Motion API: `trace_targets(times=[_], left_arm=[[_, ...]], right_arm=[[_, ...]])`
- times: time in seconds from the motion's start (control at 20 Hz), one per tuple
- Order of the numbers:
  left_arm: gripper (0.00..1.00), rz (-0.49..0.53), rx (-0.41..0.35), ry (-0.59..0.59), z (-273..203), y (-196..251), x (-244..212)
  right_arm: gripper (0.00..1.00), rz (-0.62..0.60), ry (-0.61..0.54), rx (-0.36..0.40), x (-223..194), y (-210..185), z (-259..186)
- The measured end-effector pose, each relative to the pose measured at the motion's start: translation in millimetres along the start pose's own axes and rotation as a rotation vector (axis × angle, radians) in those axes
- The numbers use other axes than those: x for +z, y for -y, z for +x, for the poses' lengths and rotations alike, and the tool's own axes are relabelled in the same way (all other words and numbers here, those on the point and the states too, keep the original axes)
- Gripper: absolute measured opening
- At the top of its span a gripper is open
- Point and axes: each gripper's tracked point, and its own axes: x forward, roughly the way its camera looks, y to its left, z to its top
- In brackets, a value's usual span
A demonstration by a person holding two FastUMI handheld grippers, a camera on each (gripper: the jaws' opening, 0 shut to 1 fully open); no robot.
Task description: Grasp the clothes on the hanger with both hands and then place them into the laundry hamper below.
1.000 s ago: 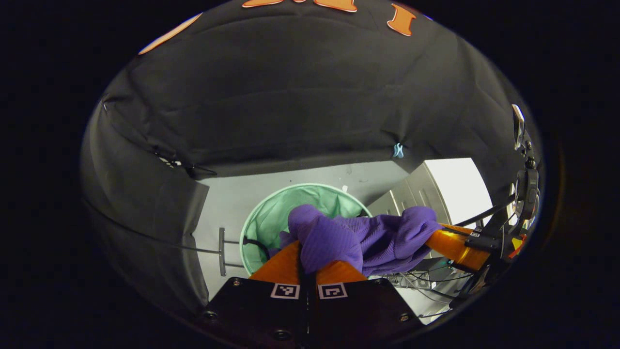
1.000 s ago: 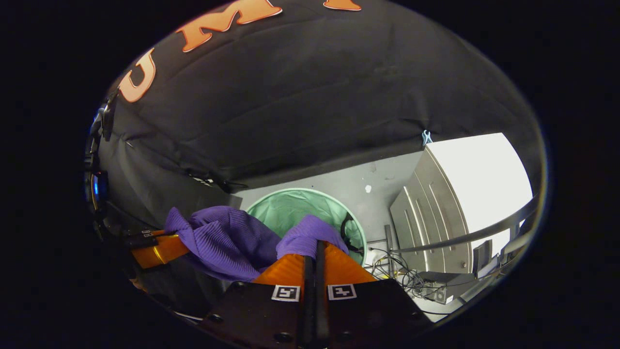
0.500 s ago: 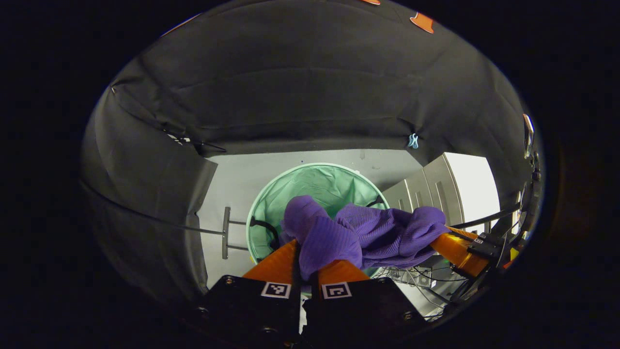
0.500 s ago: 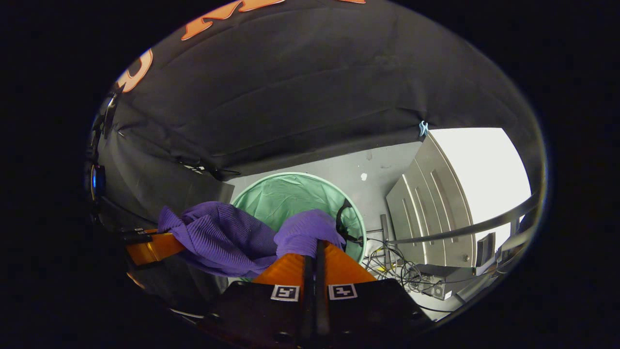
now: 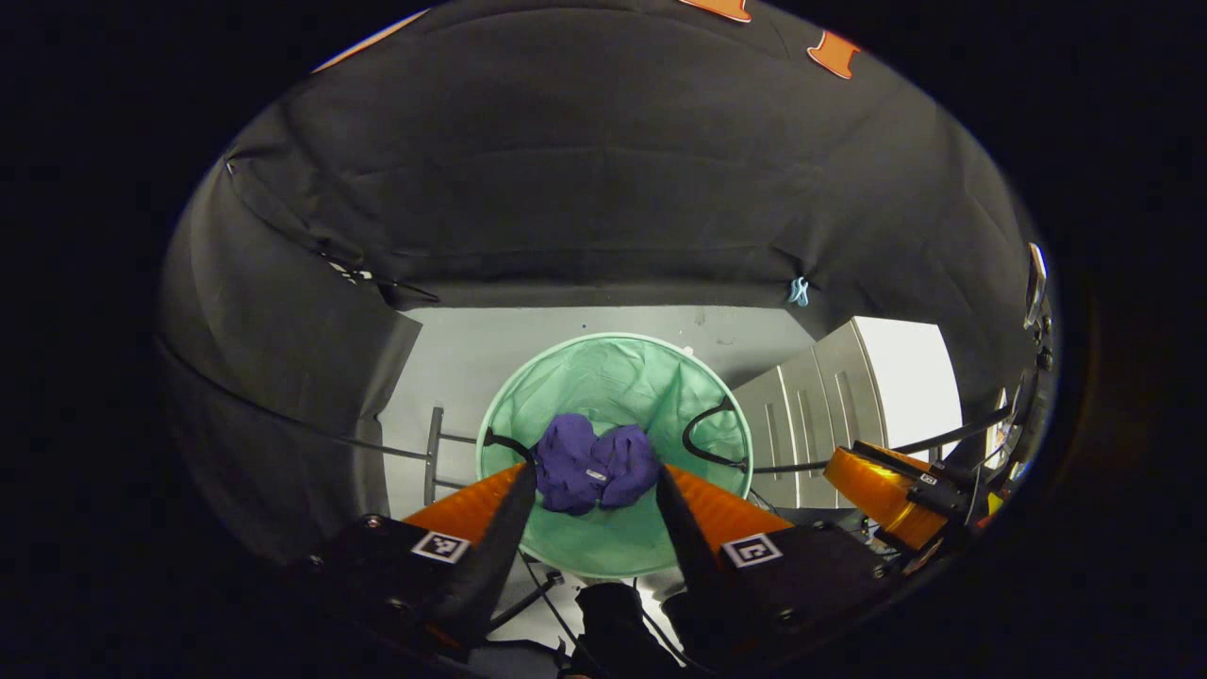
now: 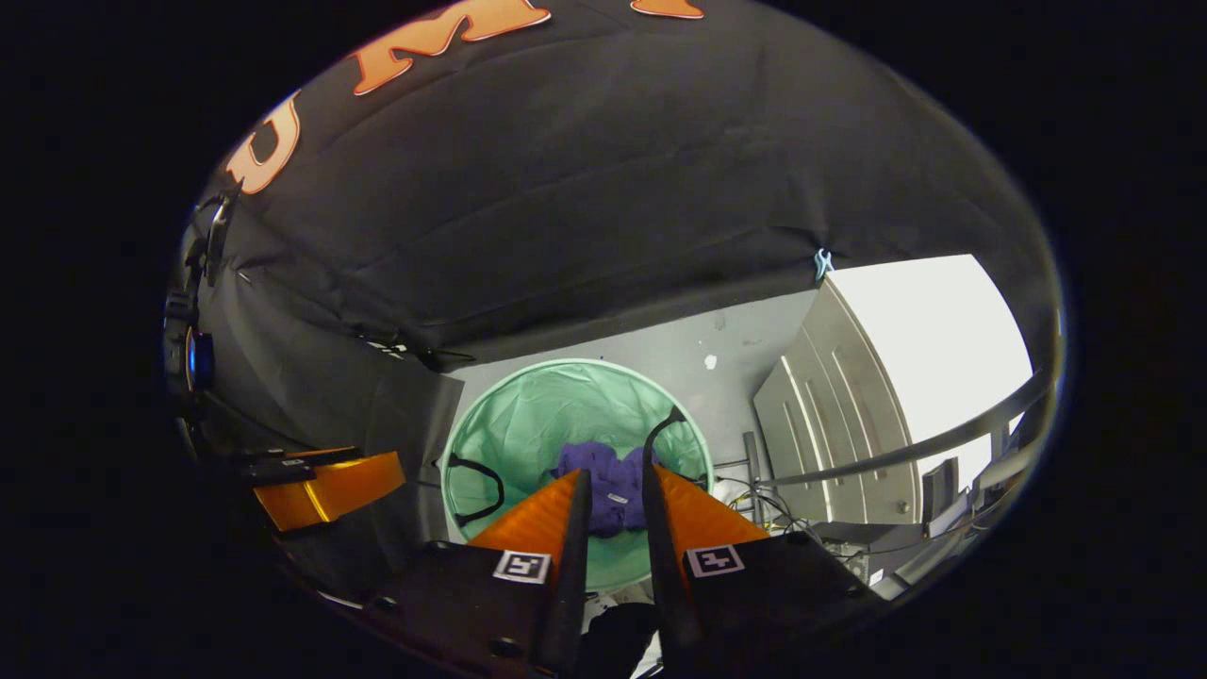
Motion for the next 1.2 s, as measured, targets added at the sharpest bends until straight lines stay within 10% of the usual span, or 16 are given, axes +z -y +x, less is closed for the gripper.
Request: trace_targets(times=[0.25, 0.3, 1.2], left_arm=[[0.98, 0.019, 0.031, 0.033, -16, 0, -1], [0.98, 0.018, 0.034, 0.04, -22, 1, -3], [0.98, -0.063, 0.044, 0.389, -179, 45, -14]], right_arm=[[0.79, -0.017, 0.032, -0.019, 0, 9, -19], [1.0, -0.014, 0.044, -0.018, 0, 11, -23], [0.98, -0.059, 0.367, 0.036, 43, 41, -212]])
